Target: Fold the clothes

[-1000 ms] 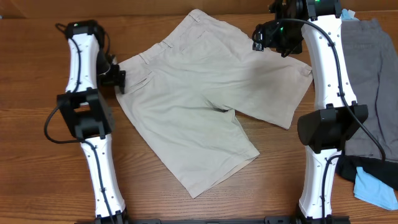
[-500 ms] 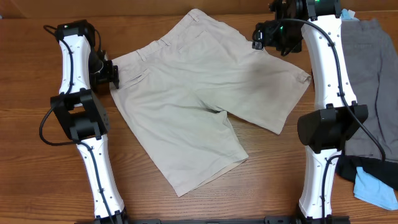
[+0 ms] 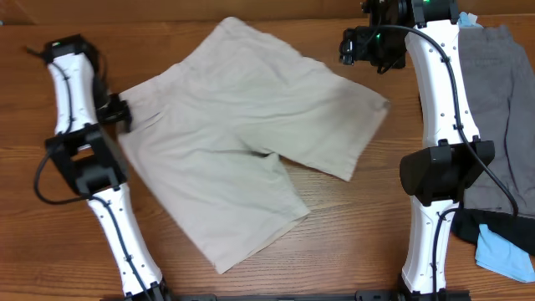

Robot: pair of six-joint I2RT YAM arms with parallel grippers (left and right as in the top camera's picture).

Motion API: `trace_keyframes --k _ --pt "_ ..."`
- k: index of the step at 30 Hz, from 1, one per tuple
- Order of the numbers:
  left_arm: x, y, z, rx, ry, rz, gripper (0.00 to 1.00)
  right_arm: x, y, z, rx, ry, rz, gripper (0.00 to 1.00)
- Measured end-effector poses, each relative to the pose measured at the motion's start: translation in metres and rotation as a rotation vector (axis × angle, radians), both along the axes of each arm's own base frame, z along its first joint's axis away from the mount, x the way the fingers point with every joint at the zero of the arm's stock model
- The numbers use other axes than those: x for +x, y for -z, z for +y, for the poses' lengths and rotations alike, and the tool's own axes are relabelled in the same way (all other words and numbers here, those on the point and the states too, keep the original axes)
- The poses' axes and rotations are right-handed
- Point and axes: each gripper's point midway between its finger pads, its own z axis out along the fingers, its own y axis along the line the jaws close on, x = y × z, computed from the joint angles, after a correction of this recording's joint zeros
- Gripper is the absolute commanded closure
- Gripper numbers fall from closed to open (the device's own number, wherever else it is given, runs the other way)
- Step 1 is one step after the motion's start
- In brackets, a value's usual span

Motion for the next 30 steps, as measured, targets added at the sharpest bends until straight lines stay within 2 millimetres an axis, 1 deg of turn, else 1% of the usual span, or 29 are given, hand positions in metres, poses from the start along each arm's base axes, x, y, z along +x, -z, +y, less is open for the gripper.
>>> trace_keyframes --k 2,4,7,8,10,13,14,16,17,19,20,22,23,25,27,28,30 --pt "-0.005 0.0 0.012 0.004 -0.023 0.002 0.16 0.0 0.0 0.0 0.0 0.001 0.002 0.16" --pt "-0.006 -0.001 0.015 -0.008 -0.018 -0.002 0.15 -0.002 0.001 0.0 0.003 0.011 0.011 0.12" --pt "0.001 -0.011 0.005 -0.032 0.034 -0.036 0.11 -0.006 0.001 0.003 0.024 0.026 0.033 0.12" --pt "0.006 -0.018 -0.001 -0.033 0.06 -0.056 0.07 -0.008 0.001 0.005 0.037 0.025 0.041 0.12" --pt "0.019 -0.04 -0.014 -0.024 0.116 -0.117 0.0 -0.011 0.0 0.011 0.065 0.021 0.057 0.12" --pt "0.043 -0.097 -0.039 0.017 0.207 -0.273 0.0 -0.023 0.001 0.021 0.104 0.008 0.107 0.2" --pt "0.052 -0.125 -0.048 0.038 0.238 -0.353 0.0 -0.029 0.001 0.025 0.115 0.001 0.132 0.22" --pt "0.064 -0.177 -0.066 0.073 0.284 -0.506 0.0 -0.039 0.002 0.037 0.131 -0.017 0.166 0.23" --pt "0.069 -0.209 -0.076 0.089 0.307 -0.599 0.0 -0.04 0.001 0.039 0.132 -0.021 0.168 0.22" --pt "0.071 -0.265 -0.093 0.114 0.346 -0.761 0.0 -0.044 0.002 0.053 0.13 -0.049 0.171 0.22" --pt "0.068 -0.291 -0.1 0.123 0.361 -0.833 0.0 -0.047 0.002 0.061 0.119 -0.063 0.172 0.21" --pt "0.059 -0.335 -0.112 0.14 0.384 -0.951 0.0 -0.054 0.004 0.08 0.084 -0.098 0.171 0.2" --pt "0.054 -0.351 -0.116 0.144 0.391 -0.992 0.0 -0.058 0.006 0.089 0.061 -0.115 0.171 0.19" --pt "0.044 -0.374 -0.121 0.147 0.399 -1.051 0.0 -0.069 0.012 0.108 0.004 -0.146 0.181 0.19" --pt "0.038 -0.384 -0.123 0.148 0.401 -1.075 0.0 -0.081 0.023 0.122 -0.047 -0.164 0.208 0.18" --pt "0.036 -0.386 -0.123 0.148 0.402 -1.079 0.0 -0.087 0.03 0.127 -0.072 -0.166 0.226 0.18" --pt "0.035 -0.386 -0.124 0.145 0.403 -1.077 0.0 -0.097 0.044 0.129 -0.119 -0.149 0.269 0.18"
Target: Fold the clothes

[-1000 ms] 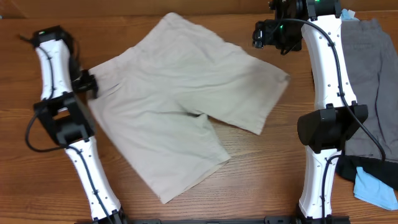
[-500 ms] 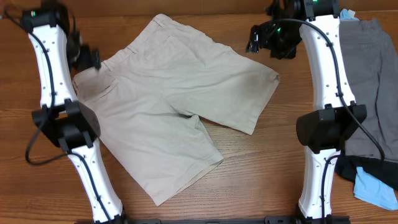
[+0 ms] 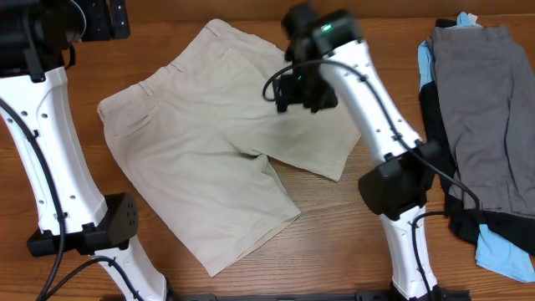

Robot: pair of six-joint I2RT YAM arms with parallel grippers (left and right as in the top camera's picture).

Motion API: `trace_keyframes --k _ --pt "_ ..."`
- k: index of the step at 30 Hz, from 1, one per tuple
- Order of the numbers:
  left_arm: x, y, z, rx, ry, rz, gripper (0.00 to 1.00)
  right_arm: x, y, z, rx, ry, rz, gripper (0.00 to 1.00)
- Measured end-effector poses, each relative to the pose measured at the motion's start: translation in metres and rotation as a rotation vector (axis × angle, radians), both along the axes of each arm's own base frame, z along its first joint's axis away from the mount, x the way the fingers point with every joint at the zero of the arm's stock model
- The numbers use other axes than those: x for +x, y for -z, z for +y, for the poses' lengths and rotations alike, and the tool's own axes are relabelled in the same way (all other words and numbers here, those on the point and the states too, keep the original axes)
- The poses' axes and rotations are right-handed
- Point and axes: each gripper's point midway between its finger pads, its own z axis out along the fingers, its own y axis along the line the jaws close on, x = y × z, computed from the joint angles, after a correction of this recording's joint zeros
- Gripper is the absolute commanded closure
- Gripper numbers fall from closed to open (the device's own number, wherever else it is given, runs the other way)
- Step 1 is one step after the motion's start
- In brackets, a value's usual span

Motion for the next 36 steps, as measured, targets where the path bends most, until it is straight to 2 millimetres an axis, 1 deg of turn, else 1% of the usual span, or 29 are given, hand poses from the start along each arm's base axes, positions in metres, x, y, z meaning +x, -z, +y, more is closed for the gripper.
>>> trace_keyframes --k 2,6,10,13,16,20,21,26,30,33,36 --pt "-0.001 0.002 0.0 -0.002 0.001 0.009 0.0 -0.006 0.015 -0.005 -0.044 0.03 0.04 0.18" --pt "-0.002 0.005 -0.001 -0.005 0.003 0.021 0.0 -0.013 0.048 -0.02 -0.112 0.092 0.103 0.18" --pt "-0.003 0.013 -0.001 -0.01 0.003 0.053 0.0 -0.019 0.087 -0.03 -0.151 0.138 0.147 0.19" --pt "-0.001 0.02 -0.001 -0.012 0.003 0.072 0.0 -0.021 0.106 -0.031 -0.156 0.149 0.152 0.22" --pt "0.0 0.022 -0.001 -0.014 0.004 0.079 0.0 -0.018 0.123 -0.03 -0.148 0.158 0.138 0.25" --pt "-0.001 0.023 -0.001 -0.016 0.005 0.083 0.0 -0.021 0.144 -0.033 -0.147 0.168 0.137 0.26" --pt "-0.001 0.023 -0.002 -0.017 0.006 0.085 0.0 -0.021 0.146 -0.034 -0.144 0.174 0.138 0.26" --pt "-0.003 0.025 -0.002 -0.02 0.008 0.095 0.0 -0.02 0.146 -0.038 -0.095 0.204 0.114 0.26" --pt "-0.003 0.029 -0.004 -0.027 0.013 0.107 0.0 -0.014 0.145 -0.048 -0.023 0.256 0.095 0.25" --pt "-0.003 0.031 -0.005 -0.034 0.019 0.116 0.0 0.001 0.145 -0.065 0.028 0.31 0.062 0.26" --pt "-0.002 0.034 -0.005 -0.038 0.021 0.121 0.0 0.028 0.143 -0.09 0.074 0.366 -0.007 0.27"
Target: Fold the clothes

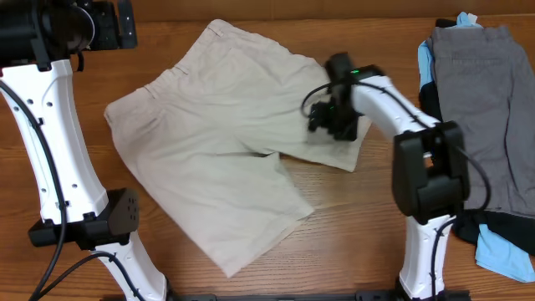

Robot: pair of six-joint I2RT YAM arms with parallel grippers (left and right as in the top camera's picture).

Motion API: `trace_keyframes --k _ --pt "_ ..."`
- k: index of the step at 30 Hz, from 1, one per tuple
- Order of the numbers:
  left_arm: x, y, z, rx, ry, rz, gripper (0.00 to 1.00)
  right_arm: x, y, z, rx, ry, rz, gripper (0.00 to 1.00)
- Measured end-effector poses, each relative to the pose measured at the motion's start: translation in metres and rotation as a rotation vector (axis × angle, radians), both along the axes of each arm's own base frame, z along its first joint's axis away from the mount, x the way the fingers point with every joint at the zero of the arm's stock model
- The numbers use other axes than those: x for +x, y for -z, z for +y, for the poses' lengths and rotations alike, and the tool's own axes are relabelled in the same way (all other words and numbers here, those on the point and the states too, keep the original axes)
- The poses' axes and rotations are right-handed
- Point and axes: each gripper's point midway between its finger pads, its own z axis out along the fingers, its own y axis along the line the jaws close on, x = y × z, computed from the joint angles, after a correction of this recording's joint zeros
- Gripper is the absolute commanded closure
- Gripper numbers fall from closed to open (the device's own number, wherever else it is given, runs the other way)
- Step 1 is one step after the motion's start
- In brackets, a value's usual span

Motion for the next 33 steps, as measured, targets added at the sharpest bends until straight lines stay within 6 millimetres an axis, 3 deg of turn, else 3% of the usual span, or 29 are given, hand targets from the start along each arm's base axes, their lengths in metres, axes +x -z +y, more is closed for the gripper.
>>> trace_keyframes --k 6,13,23,29,33 --pt "0.005 0.009 -0.001 -0.008 0.005 0.019 0.0 0.061 -0.005 -0.056 0.013 0.086 -0.208 0.3" --pt "0.019 0.035 -0.013 -0.015 0.035 0.082 0.0 0.108 -0.006 -0.075 -0.025 0.081 -0.409 0.34" --pt "0.046 0.098 -0.041 -0.024 0.096 0.214 0.0 0.131 -0.006 -0.092 -0.122 0.104 -0.512 0.35" --pt "0.055 0.109 -0.046 -0.024 0.107 0.221 0.0 0.137 -0.005 -0.11 -0.153 0.134 -0.525 0.34" --pt "0.062 0.106 -0.046 -0.021 0.107 0.192 0.0 0.138 -0.006 -0.137 -0.165 0.177 -0.504 0.34"
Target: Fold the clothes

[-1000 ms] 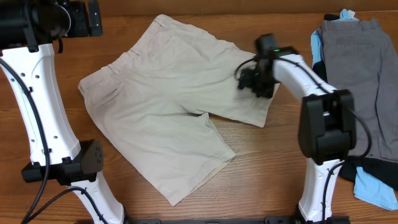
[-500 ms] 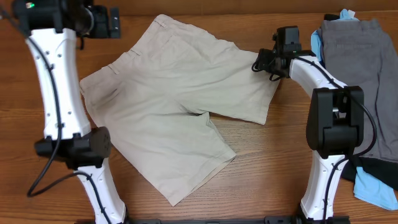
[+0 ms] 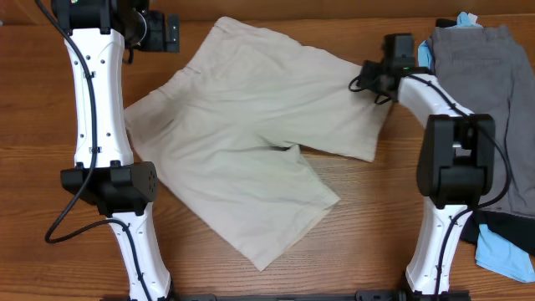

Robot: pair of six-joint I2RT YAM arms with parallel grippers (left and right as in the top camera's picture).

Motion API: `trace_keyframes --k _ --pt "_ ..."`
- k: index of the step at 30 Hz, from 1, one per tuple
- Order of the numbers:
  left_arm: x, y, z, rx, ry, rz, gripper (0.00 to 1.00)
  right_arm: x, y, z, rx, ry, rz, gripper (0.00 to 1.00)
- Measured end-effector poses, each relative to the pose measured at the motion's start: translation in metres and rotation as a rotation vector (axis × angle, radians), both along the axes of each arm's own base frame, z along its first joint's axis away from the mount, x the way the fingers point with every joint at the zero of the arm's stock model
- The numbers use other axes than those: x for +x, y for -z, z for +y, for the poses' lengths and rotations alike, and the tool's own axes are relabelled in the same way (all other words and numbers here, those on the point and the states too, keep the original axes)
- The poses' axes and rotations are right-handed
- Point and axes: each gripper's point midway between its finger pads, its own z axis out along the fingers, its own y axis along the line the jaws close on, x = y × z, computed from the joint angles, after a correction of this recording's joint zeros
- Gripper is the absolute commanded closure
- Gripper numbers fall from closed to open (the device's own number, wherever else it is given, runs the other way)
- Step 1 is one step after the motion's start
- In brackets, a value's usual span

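Beige shorts (image 3: pixel 251 125) lie spread flat on the wooden table, waistband toward the upper left, one leg pointing right and the other toward the front. My left gripper (image 3: pixel 164 31) hangs at the back left, just beside the waistband's far corner. My right gripper (image 3: pixel 374 78) sits at the upper right edge of the right leg, touching or just over the cloth. The overhead view is too coarse to show how either gripper's jaws stand.
A pile of other clothes lies at the right edge: a grey garment (image 3: pixel 489 92) on top, dark cloth under it and a light blue piece (image 3: pixel 504 251) at the front right. Both arm bases stand at the front edge.
My right gripper has gone from the right leg near its hem to the leg's upper right edge. The shorts have shifted to the right. My left gripper has come in from the far left to the waistband corner.
At first my left gripper was at the waistband's left end and my right was beyond the shorts' top right. Then the left arm was raised at the back left with the right over the shorts' middle, then on the right leg. Now the shorts lie flatter and further right.
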Motion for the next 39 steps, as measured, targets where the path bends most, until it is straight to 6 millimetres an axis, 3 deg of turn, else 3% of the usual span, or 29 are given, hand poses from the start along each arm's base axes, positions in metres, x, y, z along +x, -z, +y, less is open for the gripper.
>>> trace_keyframes --k 3,8,10,13,16,19,23,26,29,34,39 --pt "0.005 -0.003 0.0 0.001 0.0 -0.025 0.0 0.002 -0.002 -0.025 0.013 0.033 0.011 0.34" --pt "0.014 -0.009 0.0 0.006 0.007 -0.069 0.0 0.001 -0.012 -0.049 0.027 0.039 0.073 0.04" --pt "0.015 -0.009 0.0 0.01 0.013 -0.074 0.0 0.002 -0.028 -0.047 0.035 0.017 0.097 0.0" --pt "0.015 -0.009 0.0 0.02 0.029 -0.075 0.0 0.007 -0.074 -0.034 0.07 -0.024 0.093 0.0" --pt "0.014 -0.008 0.0 0.035 0.061 -0.069 0.0 0.005 -0.134 -0.018 0.124 -0.072 0.068 0.0" --pt "0.004 -0.002 -0.002 0.06 0.119 -0.027 0.0 -0.008 -0.189 -0.001 0.188 -0.118 0.043 0.0" --pt "-0.014 0.012 -0.003 0.07 0.169 0.066 0.0 -0.039 -0.244 0.017 0.248 -0.192 0.022 0.0" --pt "-0.021 0.031 -0.003 0.066 0.182 0.144 0.0 -0.051 -0.275 0.024 0.257 -0.232 -0.029 0.0" --pt "-0.023 0.062 0.0 0.051 0.173 0.237 0.06 -0.056 -0.288 0.027 0.261 -0.252 -0.056 0.0" --pt "-0.027 0.138 0.015 -0.02 0.013 0.45 0.18 -0.063 -0.285 0.029 0.27 -0.262 -0.027 0.0" --pt "-0.032 0.181 0.046 -0.083 -0.179 0.555 0.23 -0.067 -0.282 0.029 0.262 -0.267 -0.011 0.0"
